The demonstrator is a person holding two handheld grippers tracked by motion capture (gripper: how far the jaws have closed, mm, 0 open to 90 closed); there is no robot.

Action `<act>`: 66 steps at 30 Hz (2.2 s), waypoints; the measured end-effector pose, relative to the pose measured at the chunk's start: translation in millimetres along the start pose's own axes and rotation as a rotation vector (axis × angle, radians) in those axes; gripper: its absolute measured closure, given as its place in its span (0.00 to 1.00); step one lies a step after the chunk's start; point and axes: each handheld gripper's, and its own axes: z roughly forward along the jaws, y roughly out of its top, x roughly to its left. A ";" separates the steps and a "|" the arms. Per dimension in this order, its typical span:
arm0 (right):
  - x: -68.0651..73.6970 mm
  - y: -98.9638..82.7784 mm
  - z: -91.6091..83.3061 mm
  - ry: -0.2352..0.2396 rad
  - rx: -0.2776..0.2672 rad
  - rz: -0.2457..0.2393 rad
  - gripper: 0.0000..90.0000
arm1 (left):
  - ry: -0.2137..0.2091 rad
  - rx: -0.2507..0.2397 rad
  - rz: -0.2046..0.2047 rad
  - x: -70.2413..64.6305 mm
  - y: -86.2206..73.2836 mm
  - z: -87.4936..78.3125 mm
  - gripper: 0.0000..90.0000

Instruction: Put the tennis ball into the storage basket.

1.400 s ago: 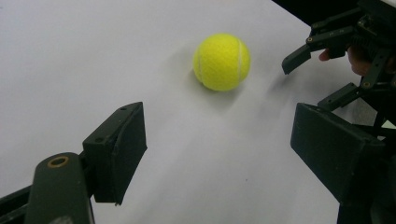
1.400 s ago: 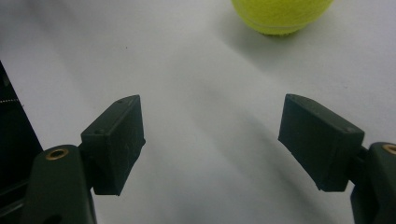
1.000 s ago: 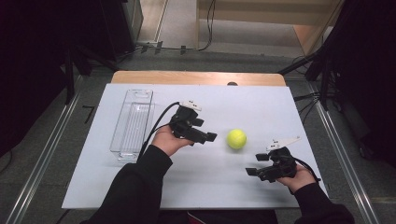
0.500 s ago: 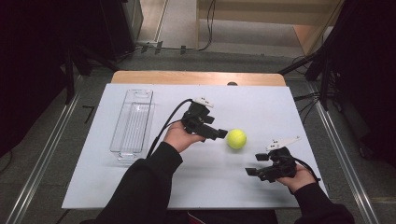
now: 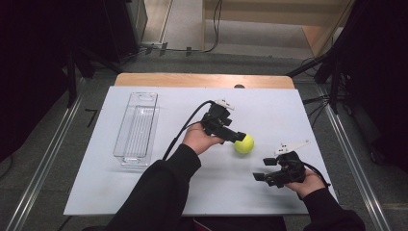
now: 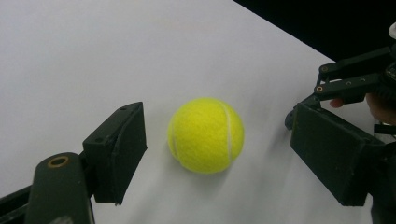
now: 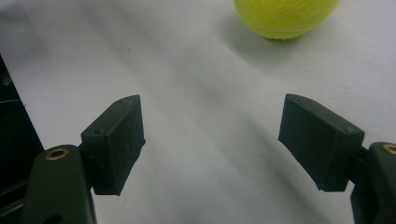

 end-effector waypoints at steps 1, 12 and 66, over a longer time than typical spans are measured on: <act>0.1 0.1 0.0 0.000 0.000 0.001 0.23 | 0.004 0.004 0.001 -0.7 1.0 2.3 0.21; -0.1 -0.1 0.2 0.005 0.003 0.000 0.23 | 0.003 0.012 0.002 -3.0 6.3 22.2 0.21; -0.1 -0.9 0.3 0.007 0.012 -0.004 0.23 | 0.048 0.110 0.015 7.5 -26.1 80.4 0.19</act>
